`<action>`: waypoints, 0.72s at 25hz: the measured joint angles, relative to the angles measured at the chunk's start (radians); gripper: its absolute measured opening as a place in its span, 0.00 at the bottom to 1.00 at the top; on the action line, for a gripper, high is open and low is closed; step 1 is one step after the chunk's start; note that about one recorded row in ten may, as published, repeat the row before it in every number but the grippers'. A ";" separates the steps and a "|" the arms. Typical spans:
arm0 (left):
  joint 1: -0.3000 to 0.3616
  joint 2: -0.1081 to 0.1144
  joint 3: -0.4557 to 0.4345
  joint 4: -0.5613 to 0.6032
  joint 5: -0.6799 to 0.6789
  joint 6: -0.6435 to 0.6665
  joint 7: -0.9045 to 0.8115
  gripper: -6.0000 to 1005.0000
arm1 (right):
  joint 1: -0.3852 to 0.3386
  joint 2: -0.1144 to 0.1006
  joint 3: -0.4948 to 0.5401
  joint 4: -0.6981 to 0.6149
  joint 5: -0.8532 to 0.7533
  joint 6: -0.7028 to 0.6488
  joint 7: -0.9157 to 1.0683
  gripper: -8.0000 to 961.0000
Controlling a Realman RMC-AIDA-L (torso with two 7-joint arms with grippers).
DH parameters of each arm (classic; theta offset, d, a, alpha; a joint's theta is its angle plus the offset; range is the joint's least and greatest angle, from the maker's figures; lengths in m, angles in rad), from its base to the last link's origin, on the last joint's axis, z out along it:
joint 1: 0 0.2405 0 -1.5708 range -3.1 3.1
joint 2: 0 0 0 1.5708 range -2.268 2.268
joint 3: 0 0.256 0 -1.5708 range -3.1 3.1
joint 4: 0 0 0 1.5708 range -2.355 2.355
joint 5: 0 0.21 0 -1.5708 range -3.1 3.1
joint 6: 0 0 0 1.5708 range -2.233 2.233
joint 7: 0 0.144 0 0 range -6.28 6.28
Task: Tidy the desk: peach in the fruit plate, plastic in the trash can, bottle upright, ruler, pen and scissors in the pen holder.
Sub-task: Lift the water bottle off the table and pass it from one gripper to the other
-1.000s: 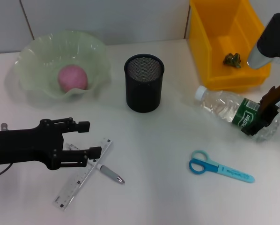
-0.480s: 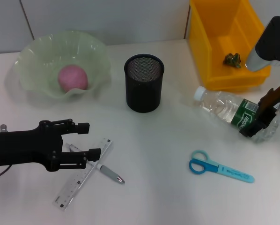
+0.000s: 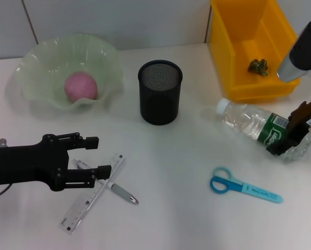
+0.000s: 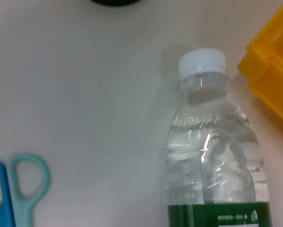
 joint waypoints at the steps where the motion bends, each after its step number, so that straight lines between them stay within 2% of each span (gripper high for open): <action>1: 0.000 0.000 -0.001 0.000 0.000 0.001 0.000 0.81 | -0.010 0.003 0.000 -0.021 0.011 -0.010 -0.002 0.82; 10: -0.002 -0.001 -0.006 0.000 0.000 0.003 0.001 0.81 | -0.129 -0.006 0.002 -0.215 0.273 -0.117 -0.053 0.81; 15: -0.006 -0.005 -0.006 0.000 0.000 0.004 0.001 0.81 | -0.180 -0.007 0.020 -0.250 0.386 -0.120 -0.093 0.80; 18: -0.008 -0.005 -0.006 0.000 0.000 0.004 0.001 0.81 | -0.206 0.001 0.064 -0.262 0.465 -0.121 -0.154 0.80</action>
